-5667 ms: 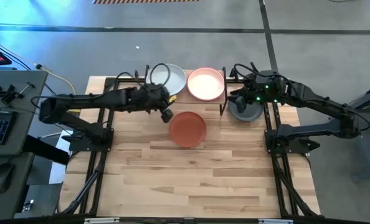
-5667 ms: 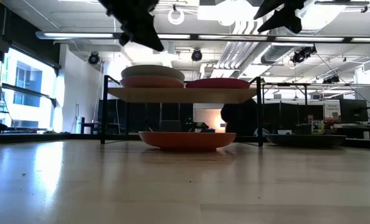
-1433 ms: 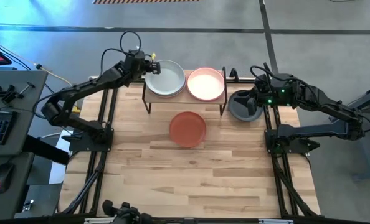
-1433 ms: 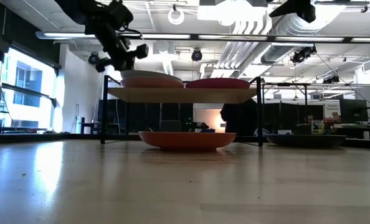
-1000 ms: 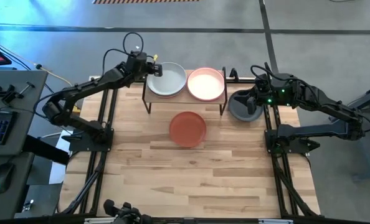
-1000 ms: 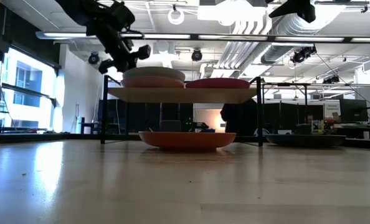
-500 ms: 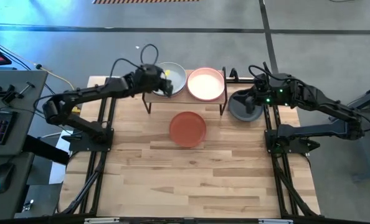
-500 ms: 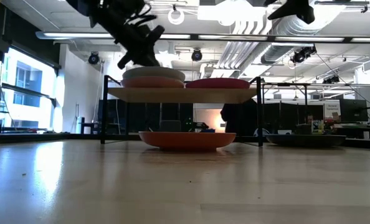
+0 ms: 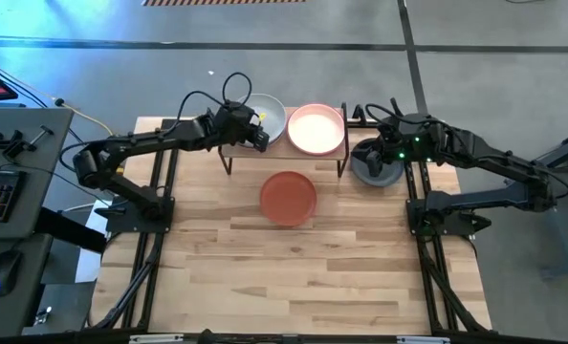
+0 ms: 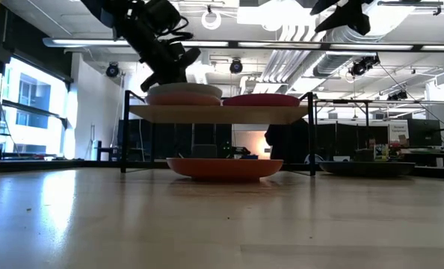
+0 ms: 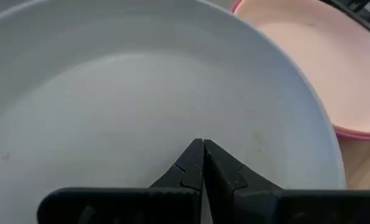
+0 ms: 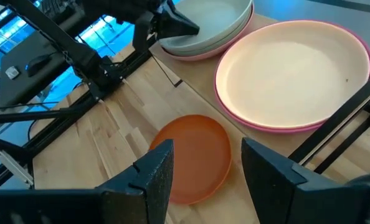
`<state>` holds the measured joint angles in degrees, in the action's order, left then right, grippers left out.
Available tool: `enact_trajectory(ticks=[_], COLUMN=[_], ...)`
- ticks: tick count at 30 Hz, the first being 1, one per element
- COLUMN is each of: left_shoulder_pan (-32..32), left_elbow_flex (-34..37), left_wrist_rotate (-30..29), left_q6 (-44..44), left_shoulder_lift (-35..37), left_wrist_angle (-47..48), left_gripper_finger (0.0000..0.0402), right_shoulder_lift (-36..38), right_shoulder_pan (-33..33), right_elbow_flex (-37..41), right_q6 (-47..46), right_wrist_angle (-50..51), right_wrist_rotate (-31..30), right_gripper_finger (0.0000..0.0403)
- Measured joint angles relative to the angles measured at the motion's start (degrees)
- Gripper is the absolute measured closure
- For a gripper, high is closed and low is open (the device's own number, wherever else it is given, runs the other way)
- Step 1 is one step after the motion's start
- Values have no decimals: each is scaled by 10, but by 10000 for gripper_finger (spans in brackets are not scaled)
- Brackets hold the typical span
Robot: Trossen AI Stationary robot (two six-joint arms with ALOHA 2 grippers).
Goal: Place and stack plates onto a shelf
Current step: Stack the white plate on top of the light blue plate
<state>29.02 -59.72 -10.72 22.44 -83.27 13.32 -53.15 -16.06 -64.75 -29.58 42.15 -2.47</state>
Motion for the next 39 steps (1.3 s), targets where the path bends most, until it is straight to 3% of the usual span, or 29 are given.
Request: enact_trajectory(ticks=[20, 27, 39], left_shoulder_pan=[13, 13, -2], left_elbow_flex=[-19, -19, -19], left_wrist_rotate=[7, -19, 0], left_q6=[-15, -2, 1], left_shoulder_lift=[17, 17, 5], left_wrist_angle=[52, 49, 70], left_gripper_finger=[401, 401, 401], right_shoulder_lift=[-5, -5, -5], right_shoulder_pan=[52, 63, 69], right_elbow_flex=[0, 0, 0], right_q6=[-2, -6, -15], right_wrist_angle=[-1, -1, -3], right_wrist_rotate=[-33, -36, -36], right_gripper_finger=[235, 235, 235])
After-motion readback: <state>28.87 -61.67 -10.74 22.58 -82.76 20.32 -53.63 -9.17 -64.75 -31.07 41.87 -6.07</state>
